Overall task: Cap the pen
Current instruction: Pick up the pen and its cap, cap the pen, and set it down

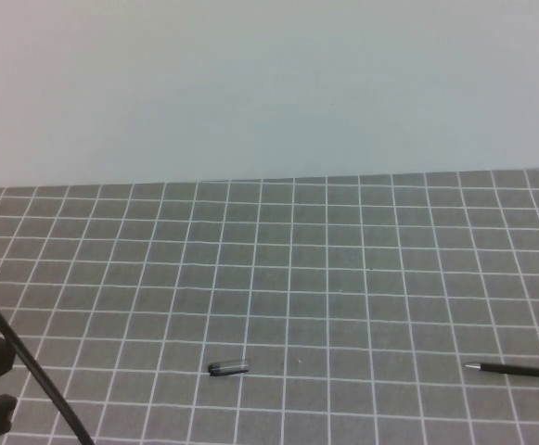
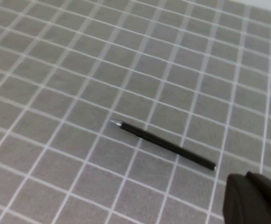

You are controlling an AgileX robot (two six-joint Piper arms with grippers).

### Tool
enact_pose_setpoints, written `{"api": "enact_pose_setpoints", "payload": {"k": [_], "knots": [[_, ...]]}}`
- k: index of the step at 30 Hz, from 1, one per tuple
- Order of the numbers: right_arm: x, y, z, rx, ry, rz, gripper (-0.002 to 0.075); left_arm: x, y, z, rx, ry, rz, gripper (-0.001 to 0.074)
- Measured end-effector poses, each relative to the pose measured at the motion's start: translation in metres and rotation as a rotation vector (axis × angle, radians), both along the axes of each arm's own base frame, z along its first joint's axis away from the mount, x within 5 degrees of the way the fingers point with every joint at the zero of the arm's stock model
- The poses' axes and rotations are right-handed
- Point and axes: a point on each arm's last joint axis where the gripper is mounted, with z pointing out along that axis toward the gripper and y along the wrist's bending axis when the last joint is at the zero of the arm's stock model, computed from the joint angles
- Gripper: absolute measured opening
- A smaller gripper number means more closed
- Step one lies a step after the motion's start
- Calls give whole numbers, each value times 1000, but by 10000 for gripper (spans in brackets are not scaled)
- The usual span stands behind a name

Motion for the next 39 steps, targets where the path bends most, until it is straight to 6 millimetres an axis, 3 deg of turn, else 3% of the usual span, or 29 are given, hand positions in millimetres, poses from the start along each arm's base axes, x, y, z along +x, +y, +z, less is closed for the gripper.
{"api": "enact_pose_setpoints", "payload": {"k": [6,12,19,22,29,39], "knots": [[6,3,39,-106,155,103,-2,5,-3,-2,-29,22,-1,1],[27,5,57,-149,366,181,-3,8,-8,0,-104,27,-15,1],[43,8,67,-88,287,155,-3,27,-39,-14,-95,55,-255,4],[46,11,70,-80,245,178,-3,36,-55,-27,-43,113,-363,51],[40,13,65,-102,309,236,-3,71,-80,-51,39,296,-451,426],[40,16,67,-61,299,244,-3,151,-99,-72,249,328,-461,375]]}}
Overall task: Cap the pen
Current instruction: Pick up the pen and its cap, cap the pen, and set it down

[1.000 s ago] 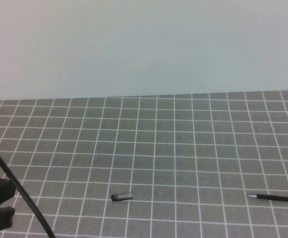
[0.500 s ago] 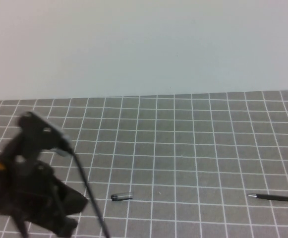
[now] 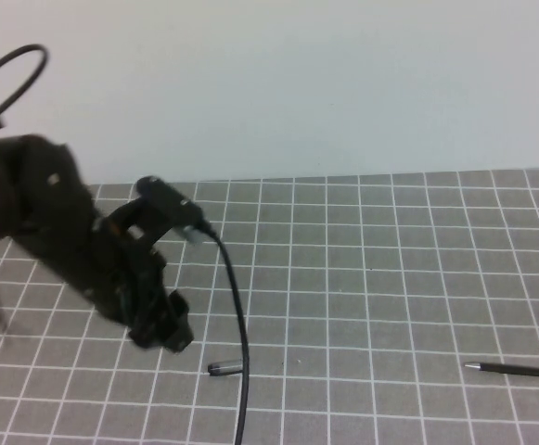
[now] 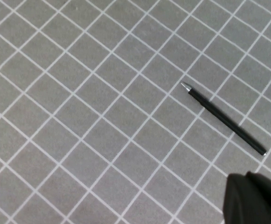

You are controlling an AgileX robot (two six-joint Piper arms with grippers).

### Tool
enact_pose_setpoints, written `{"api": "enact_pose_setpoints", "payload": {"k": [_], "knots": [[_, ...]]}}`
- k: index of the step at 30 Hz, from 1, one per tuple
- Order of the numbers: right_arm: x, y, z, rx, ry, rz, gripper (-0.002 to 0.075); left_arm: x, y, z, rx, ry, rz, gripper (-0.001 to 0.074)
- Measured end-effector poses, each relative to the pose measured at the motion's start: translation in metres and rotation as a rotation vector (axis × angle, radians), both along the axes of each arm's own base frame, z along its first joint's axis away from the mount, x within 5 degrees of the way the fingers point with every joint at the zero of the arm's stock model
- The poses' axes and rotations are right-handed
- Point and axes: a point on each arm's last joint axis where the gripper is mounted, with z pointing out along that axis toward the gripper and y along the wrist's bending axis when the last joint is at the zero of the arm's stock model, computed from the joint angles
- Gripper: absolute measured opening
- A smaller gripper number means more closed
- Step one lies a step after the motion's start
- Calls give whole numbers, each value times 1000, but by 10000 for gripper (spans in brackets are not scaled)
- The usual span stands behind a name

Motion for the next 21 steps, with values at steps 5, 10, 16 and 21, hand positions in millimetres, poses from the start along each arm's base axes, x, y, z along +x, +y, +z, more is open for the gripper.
{"api": "enact_pose_setpoints", "payload": {"k": [5,10,16,21], "knots": [[1,1,2,21,-17,-5,-3,27,-15,-13,32,18,-99,375],[1,1,2,25,-17,-4,-3,27,-29,-33,116,60,-238,375],[2,2,3,34,-32,-9,-3,26,-51,-47,219,-61,-439,375],[2,2,3,35,-32,-9,-3,27,-61,-57,247,-113,-561,375]]}}
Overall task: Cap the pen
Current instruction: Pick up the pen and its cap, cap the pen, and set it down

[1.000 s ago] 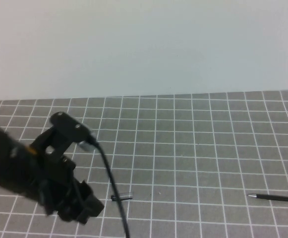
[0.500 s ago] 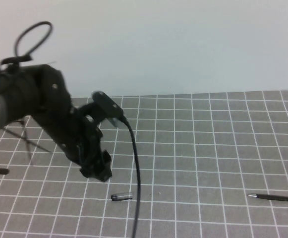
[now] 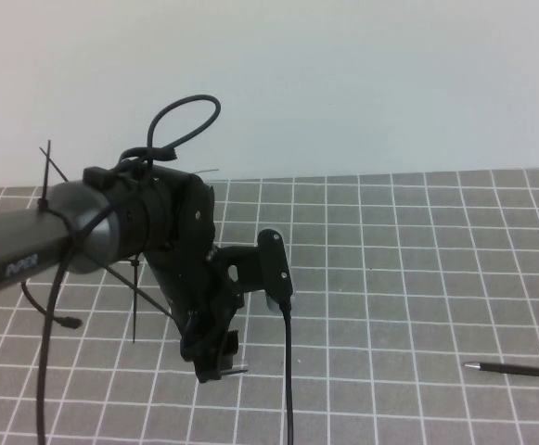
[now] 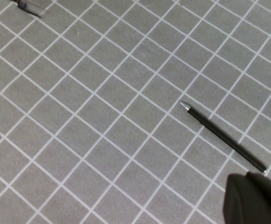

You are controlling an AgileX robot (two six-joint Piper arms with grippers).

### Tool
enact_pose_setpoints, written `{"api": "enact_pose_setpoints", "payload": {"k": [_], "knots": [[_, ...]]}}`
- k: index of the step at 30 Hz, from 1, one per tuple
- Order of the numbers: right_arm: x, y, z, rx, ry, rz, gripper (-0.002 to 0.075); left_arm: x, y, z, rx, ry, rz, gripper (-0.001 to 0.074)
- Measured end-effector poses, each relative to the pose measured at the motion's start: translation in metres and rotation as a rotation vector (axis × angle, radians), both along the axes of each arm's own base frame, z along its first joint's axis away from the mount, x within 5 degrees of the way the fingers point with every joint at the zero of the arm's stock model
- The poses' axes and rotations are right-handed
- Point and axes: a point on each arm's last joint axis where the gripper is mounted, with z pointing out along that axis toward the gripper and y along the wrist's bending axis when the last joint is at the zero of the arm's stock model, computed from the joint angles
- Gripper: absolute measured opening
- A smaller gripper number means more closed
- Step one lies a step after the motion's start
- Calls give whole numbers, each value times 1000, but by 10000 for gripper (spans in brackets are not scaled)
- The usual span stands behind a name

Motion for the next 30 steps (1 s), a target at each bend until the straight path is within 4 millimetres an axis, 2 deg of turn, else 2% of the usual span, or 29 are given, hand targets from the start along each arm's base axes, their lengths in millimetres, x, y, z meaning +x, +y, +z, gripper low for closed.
{"api": "enact_pose_setpoints", "payload": {"k": [6,10,15,24,28,30], "knots": [[-1,0,-1,-2,15,7,-3,1,-1,-14,31,44,-19,343],[-1,0,-2,-2,17,7,-3,2,-2,-13,13,32,-11,312],[-1,0,-2,0,16,4,-3,3,-3,-15,14,25,-31,313],[-1,0,-2,-1,14,5,-3,4,-2,-37,69,106,9,313],[-1,0,-2,-3,14,5,-3,4,-1,-40,86,107,5,312],[-1,0,-2,-3,13,4,-3,4,-1,-40,89,105,3,288]]}}
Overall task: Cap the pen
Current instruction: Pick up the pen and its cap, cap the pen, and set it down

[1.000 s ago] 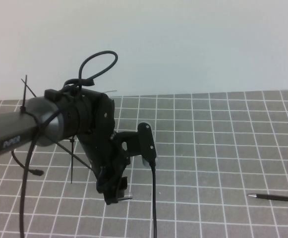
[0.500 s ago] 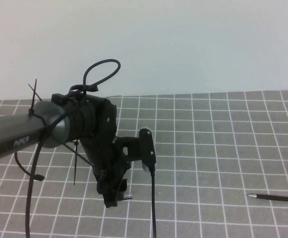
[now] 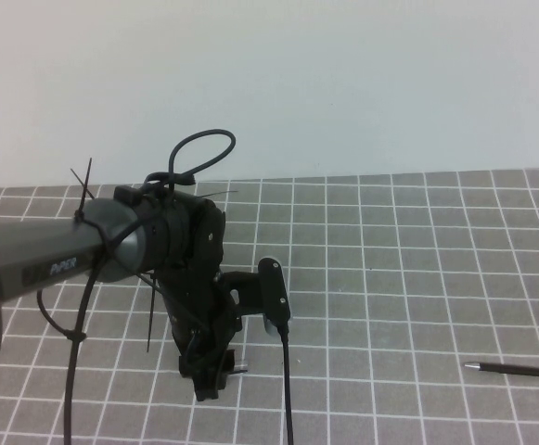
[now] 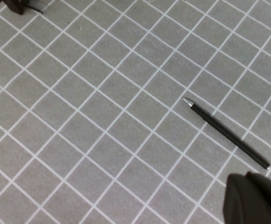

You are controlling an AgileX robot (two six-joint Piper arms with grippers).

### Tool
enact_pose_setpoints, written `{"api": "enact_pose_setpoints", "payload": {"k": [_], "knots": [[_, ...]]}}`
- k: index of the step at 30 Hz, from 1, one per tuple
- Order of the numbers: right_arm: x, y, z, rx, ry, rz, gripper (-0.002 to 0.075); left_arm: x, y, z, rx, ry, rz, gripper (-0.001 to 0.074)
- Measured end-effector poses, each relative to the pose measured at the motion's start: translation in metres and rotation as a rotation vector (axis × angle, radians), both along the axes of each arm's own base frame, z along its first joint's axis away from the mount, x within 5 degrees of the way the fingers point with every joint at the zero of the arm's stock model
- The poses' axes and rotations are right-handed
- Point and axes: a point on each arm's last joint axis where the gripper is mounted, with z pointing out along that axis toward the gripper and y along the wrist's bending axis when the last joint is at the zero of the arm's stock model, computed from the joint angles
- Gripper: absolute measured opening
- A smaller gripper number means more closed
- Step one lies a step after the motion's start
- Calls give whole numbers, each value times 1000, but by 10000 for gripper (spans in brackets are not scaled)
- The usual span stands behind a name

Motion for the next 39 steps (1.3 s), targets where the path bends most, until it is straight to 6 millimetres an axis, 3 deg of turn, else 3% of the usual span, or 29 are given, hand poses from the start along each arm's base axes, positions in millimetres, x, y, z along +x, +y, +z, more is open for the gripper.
{"api": "enact_pose_setpoints", "payload": {"k": [3,6,7,15,22,26,29,34,39], "knots": [[0,0,0,-1,-2,1,-3,0,0,0,0,0,0,179],[0,0,0,-15,-10,18,-3,0,0,0,0,0,0,20],[0,0,0,-17,-11,19,-3,0,0,0,0,0,0,2],[0,0,-1,-30,-4,37,-3,-2,1,11,-13,-13,16,1],[-10,2,-3,-65,84,118,-3,-8,3,52,-101,-116,41,1],[-10,-1,-9,-134,263,164,-3,-23,2,88,-233,-119,77,1],[4,-2,-14,-213,349,136,-3,-34,6,114,-297,-164,36,1],[31,5,-33,-440,450,244,-3,-52,17,153,-358,-267,5,1],[58,18,-54,-723,453,460,-3,-75,29,174,-368,-232,26,1]]}}
